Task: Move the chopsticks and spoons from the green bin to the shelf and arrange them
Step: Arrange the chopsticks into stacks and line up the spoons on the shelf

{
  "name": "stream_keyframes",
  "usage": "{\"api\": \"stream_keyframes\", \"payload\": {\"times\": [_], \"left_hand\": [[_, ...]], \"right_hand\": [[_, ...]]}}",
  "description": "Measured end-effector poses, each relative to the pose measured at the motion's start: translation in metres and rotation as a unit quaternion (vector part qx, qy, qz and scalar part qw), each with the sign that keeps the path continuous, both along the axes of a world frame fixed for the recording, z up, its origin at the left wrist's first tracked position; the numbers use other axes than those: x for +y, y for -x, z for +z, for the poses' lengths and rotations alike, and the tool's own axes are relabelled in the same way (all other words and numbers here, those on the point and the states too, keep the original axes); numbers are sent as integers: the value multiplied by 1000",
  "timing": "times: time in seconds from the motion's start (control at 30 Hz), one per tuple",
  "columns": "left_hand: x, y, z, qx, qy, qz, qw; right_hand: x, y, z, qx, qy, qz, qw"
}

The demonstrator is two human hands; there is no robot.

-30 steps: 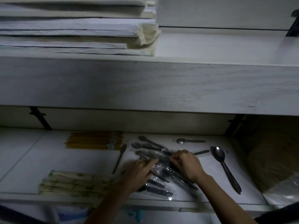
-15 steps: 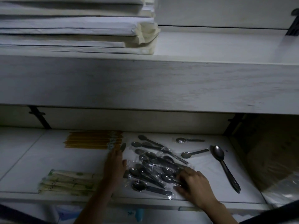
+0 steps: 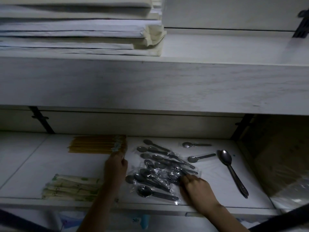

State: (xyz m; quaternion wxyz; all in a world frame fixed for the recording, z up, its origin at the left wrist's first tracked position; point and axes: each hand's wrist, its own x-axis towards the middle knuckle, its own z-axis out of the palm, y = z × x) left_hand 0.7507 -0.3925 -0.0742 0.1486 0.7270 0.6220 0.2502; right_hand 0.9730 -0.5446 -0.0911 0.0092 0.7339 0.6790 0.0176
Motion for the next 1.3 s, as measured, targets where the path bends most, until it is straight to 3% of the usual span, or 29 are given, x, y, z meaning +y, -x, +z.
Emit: {"api": "stream_keyframes", "payload": {"times": [0.1,0.23,0.37,0.5,0.7,0.83,0.97,1.03,1.1,1.2,1.3], "left_hand": [[-11,-3,19,-142,27,44,989],[-34,-17,13,-314,200,44,927],[-72,-37,0,-379,247,28,891],[-88,-57,-14,-464,264,77,842],[-95,-70,-14,-484,310,63,816],[-95,-56,-11,-435,331,18,837],[-95,-37,0,-278,344,-69,894],[-91,-30,2,-200,303,-115,925],[-86,-22,4,-121,232,-177,949],[-84,-15,5,-25,140,-250,958],[-82,-12,-7,28,89,-265,960]], "right_hand": [[-1,-3,4,-1,5,10,1000],[-1,-2,17,5,-7,-10,1000],[3,3,38,68,0,-15,998],[18,10,47,126,-39,-16,991],[50,26,40,118,-25,6,993],[58,29,30,115,4,15,993],[54,-9,30,190,-45,-37,980],[52,-45,27,161,-52,-84,982],[48,-75,23,100,-2,-111,989],[46,-95,19,53,87,-116,988],[49,-101,15,16,85,-94,992]]}}
